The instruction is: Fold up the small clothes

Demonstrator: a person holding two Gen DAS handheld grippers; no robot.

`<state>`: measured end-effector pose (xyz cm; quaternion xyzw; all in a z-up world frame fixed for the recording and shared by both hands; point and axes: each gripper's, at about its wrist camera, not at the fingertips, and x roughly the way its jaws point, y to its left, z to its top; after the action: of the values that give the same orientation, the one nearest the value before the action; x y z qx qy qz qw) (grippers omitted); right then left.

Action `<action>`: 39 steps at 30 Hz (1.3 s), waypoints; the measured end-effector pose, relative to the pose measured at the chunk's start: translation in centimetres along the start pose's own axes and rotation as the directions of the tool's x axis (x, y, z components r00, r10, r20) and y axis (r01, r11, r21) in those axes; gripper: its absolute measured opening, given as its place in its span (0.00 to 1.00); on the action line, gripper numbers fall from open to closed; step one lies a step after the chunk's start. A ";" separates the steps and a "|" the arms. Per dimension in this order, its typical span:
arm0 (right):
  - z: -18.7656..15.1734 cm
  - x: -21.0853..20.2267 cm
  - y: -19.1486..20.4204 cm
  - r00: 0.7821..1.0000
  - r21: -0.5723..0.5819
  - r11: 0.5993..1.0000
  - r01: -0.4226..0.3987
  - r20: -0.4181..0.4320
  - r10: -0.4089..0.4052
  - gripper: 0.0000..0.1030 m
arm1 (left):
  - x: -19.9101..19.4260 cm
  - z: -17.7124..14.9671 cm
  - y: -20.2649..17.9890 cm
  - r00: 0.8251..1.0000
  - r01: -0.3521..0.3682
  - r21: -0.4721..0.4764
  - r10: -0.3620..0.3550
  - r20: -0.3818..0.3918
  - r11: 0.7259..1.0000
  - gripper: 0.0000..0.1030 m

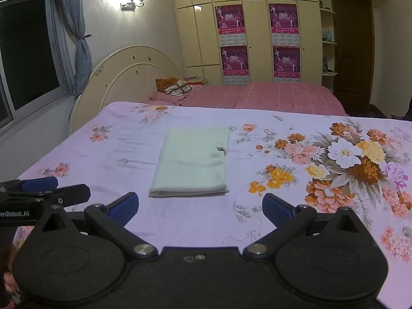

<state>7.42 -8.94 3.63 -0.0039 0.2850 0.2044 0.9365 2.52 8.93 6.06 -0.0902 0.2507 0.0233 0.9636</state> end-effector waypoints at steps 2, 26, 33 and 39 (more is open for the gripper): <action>0.0 0.0 -0.1 1.000 0.002 1.000 -0.001 0.001 0.001 0.99 | 0.0 0.0 0.0 1.000 0.002 0.001 -0.002 0.000 1.000 1.00; -0.3 0.3 1.0 1.000 0.003 1.000 0.003 -0.017 -0.003 0.99 | -0.2 -0.3 0.5 1.000 -0.001 0.008 0.001 0.006 1.000 1.00; -0.3 0.4 0.9 1.000 0.003 1.000 0.005 -0.018 -0.005 0.99 | -0.2 -0.2 0.9 1.000 0.004 0.013 -0.004 0.005 1.000 1.00; -0.3 0.4 0.9 1.000 0.003 1.000 0.005 -0.017 -0.005 0.99 | -0.2 -0.1 1.1 1.000 0.004 0.016 -0.004 0.005 1.000 1.00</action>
<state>7.18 -8.00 3.30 -0.0049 0.2933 0.2017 0.9345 2.24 10.03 5.91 -0.0827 0.2485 0.0195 0.9649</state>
